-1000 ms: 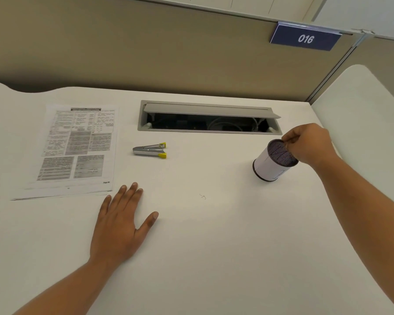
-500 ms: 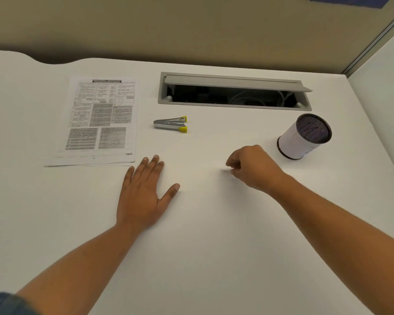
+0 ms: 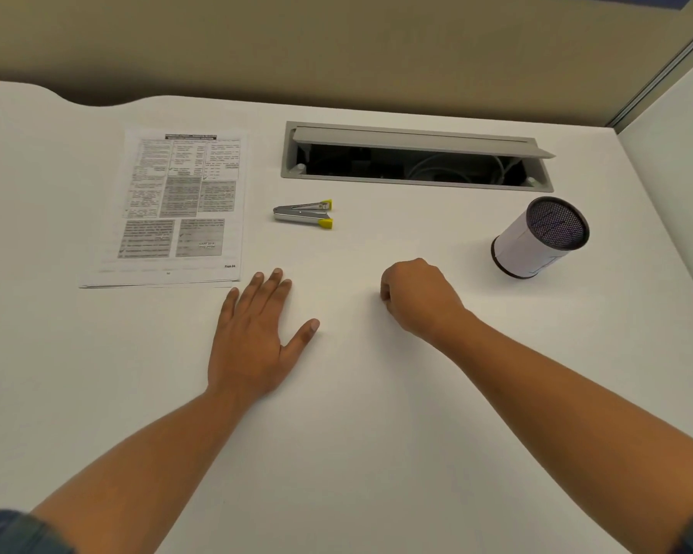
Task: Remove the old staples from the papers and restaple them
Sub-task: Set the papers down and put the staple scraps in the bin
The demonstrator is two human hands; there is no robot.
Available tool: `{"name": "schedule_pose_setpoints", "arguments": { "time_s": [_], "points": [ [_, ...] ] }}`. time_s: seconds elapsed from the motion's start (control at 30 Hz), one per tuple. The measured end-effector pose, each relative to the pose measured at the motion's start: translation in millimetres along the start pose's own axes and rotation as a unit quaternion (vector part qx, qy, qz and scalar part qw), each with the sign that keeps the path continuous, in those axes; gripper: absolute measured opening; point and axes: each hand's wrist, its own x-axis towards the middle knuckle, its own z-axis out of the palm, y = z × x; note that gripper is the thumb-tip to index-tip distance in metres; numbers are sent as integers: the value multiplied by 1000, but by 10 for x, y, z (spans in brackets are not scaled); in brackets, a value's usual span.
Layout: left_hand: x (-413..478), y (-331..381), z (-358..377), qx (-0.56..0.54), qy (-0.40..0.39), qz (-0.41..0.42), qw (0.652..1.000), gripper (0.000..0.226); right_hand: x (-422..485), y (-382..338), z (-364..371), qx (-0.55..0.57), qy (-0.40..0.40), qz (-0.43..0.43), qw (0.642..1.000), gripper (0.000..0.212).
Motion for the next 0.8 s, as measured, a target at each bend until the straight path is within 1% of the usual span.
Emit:
{"name": "schedule_pose_setpoints", "arguments": {
  "time_s": [0.33,0.37,0.43,0.5,0.6,0.63,0.7,0.77,0.8],
  "points": [
    [-2,-2,-8,-4,2,0,1000,77,18,-61,-8,48,4,42,998,15],
    [-2,-2,-8,-5,2,0,1000,77,20,-47,-18,74,0,53,996,13],
    [0,-1,-3,-4,0,1,1000,76,19,16,-73,167,-15,84,982,7],
    [2,-8,5,-1,-2,2,1000,76,11,122,-153,290,-26,118,949,10],
    [2,-16,6,-2,-5,1,1000,76,-41,305,-311,470,-20,165,867,6],
    [0,-16,5,-2,-6,1,1000,76,-55,368,-374,508,-12,175,843,6],
    [0,-14,2,0,-8,2,1000,77,-101,474,-535,561,8,180,808,5],
    [1,-9,2,4,-7,1,1000,77,-155,597,-725,595,34,181,782,12],
    [-2,-12,-3,4,-7,1,1000,77,-187,675,-828,600,51,183,777,14]
  ]
}}
